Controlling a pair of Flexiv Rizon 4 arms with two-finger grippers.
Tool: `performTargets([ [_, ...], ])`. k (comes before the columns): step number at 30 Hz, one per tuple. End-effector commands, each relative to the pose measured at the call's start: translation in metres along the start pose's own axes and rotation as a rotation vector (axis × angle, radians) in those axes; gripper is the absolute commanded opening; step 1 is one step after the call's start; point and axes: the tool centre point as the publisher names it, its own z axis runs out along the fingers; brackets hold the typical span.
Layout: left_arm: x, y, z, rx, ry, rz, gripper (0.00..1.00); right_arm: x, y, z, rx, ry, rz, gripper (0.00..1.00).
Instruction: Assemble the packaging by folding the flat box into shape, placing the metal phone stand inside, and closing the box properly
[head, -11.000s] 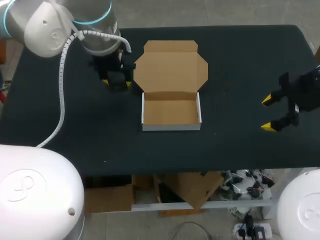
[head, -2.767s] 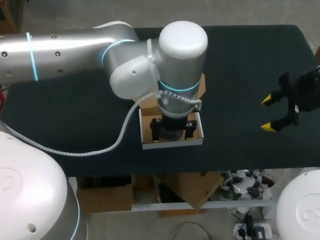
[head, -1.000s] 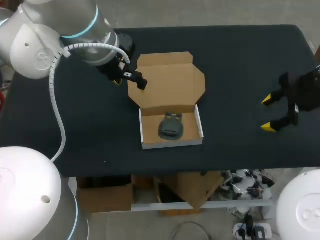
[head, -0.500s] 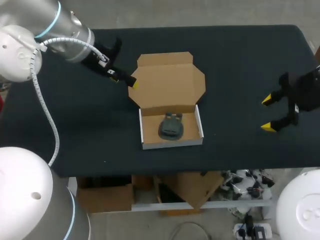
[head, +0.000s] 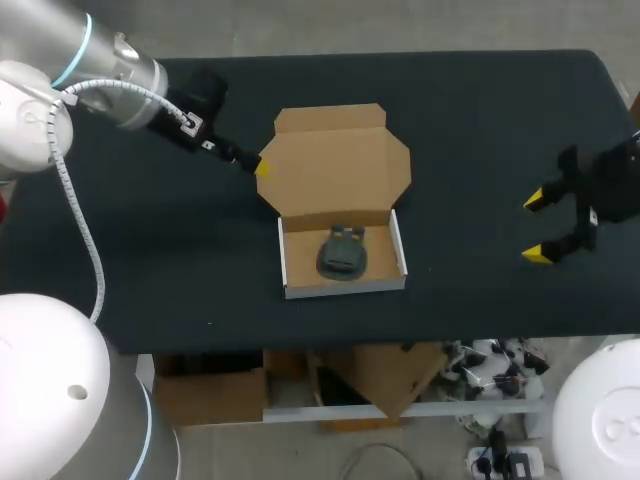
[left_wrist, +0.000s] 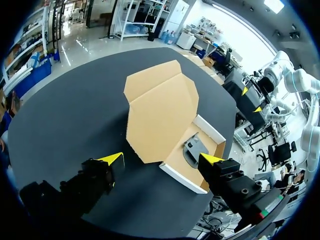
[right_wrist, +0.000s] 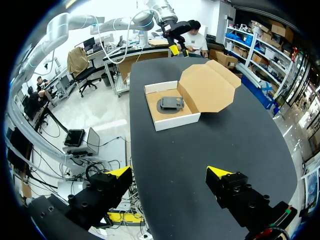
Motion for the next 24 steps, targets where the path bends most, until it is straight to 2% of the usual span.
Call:
performTargets([
  [1,0.002,0.001,-0.001,0.000,-0.004,-0.001,1.00,0.000,0.000,-0.001,-0.001,0.000,0.000,1.00],
  [7,-0.008,0.011,-0.001,0.038,0.031,0.032,1.00,0.000,0.000,-0.001,-0.001,0.000,0.000,1.00],
  [12,-0.017,0.014,0.001,0.046,0.047,0.051,1.00,0.000,0.000,-0.001,-0.001,0.000,0.000,1.00],
  [24,-0.046,0.005,0.007,0.056,0.060,0.042,1.00,0.000,0.000,-0.001,-0.001,0.000,0.000,1.00],
])
